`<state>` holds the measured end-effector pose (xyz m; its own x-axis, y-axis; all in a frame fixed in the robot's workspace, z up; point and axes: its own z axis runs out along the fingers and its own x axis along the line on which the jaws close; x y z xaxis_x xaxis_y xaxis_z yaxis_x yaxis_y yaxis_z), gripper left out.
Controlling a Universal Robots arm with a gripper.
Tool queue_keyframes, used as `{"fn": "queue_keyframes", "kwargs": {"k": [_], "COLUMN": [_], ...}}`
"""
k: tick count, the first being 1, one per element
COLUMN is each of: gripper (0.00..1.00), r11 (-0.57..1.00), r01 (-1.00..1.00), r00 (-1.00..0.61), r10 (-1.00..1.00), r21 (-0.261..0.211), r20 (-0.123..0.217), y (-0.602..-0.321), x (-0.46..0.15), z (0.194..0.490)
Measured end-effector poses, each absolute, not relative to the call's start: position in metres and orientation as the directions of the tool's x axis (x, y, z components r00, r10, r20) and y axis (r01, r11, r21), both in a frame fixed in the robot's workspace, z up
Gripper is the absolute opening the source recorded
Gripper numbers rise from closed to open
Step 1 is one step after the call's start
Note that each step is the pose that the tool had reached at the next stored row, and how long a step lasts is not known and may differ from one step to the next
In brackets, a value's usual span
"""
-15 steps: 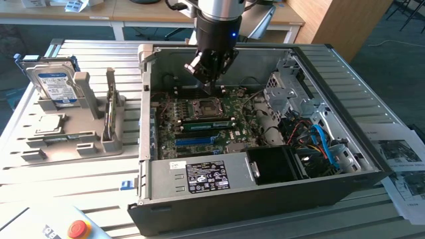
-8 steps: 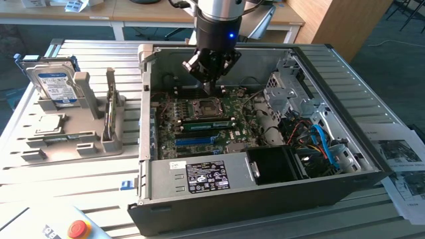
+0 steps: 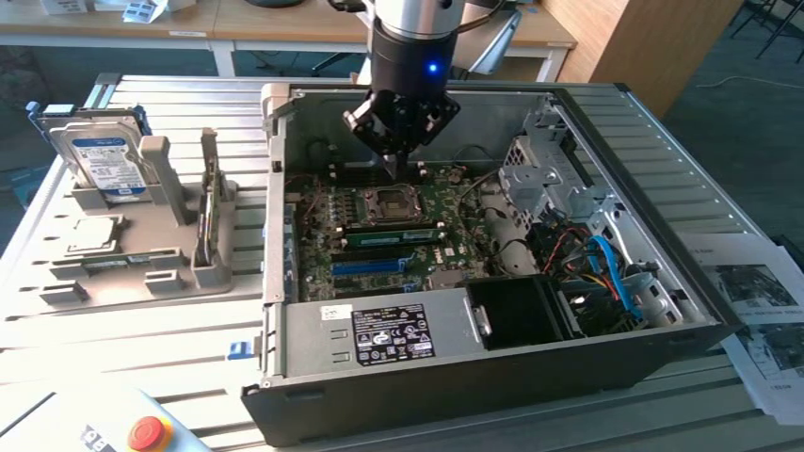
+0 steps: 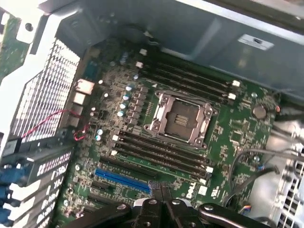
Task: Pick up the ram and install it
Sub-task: 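Press down the ram until it locks into place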
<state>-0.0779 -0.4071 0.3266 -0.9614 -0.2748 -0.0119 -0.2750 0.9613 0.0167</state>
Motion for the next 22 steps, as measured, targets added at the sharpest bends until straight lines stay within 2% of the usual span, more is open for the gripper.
{"fn": "queue_keyframes", "kwargs": {"k": [15, 22], "gripper": [0.1, 0.1], "r11": [0.999, 1.0], "r01": [-0.028, -0.023], "r00": [-1.0, -1.0], "r10": [-0.028, -0.023], "r21": [0.017, 0.017], "r20": [-0.012, -0.01], "y": [-0.4071, -0.4071], "x": [-0.0779, -0.078], "z": [0.3266, 0.3266]}}
